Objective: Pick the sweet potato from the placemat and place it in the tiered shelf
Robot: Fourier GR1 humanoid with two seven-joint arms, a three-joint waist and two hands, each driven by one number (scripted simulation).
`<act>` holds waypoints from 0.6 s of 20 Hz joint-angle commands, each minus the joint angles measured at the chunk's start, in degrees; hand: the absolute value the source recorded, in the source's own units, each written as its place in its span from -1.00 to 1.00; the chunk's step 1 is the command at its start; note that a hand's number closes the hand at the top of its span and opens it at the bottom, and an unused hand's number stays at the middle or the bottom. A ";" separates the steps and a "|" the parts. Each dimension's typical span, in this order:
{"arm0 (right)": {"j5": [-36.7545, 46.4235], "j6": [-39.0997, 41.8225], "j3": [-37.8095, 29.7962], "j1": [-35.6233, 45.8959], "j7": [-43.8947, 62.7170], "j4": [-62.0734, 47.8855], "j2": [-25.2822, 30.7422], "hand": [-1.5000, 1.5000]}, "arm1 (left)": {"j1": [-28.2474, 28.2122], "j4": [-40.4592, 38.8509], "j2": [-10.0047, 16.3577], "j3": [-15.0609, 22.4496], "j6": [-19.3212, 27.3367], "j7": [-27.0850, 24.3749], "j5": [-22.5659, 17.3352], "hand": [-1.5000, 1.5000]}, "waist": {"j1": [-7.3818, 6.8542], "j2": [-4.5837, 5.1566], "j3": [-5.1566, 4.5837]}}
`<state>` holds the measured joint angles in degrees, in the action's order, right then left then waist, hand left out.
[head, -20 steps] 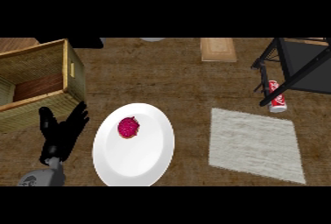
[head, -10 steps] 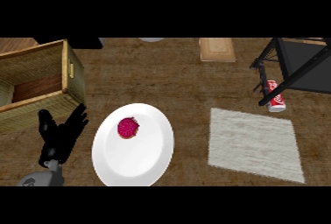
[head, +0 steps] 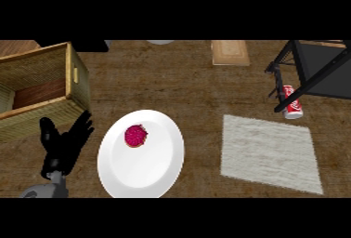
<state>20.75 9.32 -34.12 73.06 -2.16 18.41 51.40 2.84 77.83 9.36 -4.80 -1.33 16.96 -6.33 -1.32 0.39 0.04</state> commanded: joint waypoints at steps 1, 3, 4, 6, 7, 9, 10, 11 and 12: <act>-3.51 -2.81 -4.03 -0.90 0.40 -0.14 3.03 -1.00 | 0.10 -0.62 0.44 -0.41 -0.17 -0.02 0.11 0.00 | 0.25 0.05 0.01; -3.03 -6.56 -4.08 0.25 1.59 -0.02 3.98 -1.00 | 1.94 -1.86 1.62 -1.04 -1.03 -0.79 0.15 0.00 | -0.01 0.29 0.00; -2.34 -6.12 -3.79 -0.72 2.30 -0.36 6.83 -1.00 | -1.20 2.71 -0.78 0.99 -0.07 0.63 0.09 0.00 | -0.39 0.15 0.05; -2.08 -8.90 -4.34 -1.36 2.57 -0.94 8.91 -1.00 | -1.09 1.64 0.42 0.08 -0.19 0.48 0.34 0.00 | -0.62 0.37 0.06; -3.00 -7.90 -5.35 -3.07 2.24 -1.50 10.23 -1.00 | 0.70 2.22 -0.17 -0.08 1.03 2.16 0.14 0.00 | -0.06 0.26 0.08; -4.13 -9.73 -7.19 -2.28 4.21 -2.13 13.16 -1.00 | -0.68 1.76 -0.86 0.91 0.39 -0.14 0.77 0.00 | -0.26 0.33 0.07; -4.12 -11.96 -7.81 -3.14 3.63 -3.24 13.42 -1.00 | 0.98 1.41 0.88 -0.89 -0.19 1.24 -0.40 0.00 | -0.83 0.71 0.13; -5.07 -10.39 -8.67 -2.88 5.29 -2.93 15.99 -1.00 | -0.44 2.65 -1.89 1.65 1.84 2.28 1.19 0.00 | -0.15 0.29 0.12; -5.92 -11.70 -9.95 -4.29 4.21 -4.65 15.25 -1.00 | 1.48 1.60 -1.01 1.01 1.24 1.93 0.99 0.00 | -0.49 0.68 0.17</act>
<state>16.74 -0.32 -41.11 70.45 1.32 15.92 63.30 3.23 79.43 8.92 -4.30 -0.69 18.24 -5.80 -1.68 0.80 0.13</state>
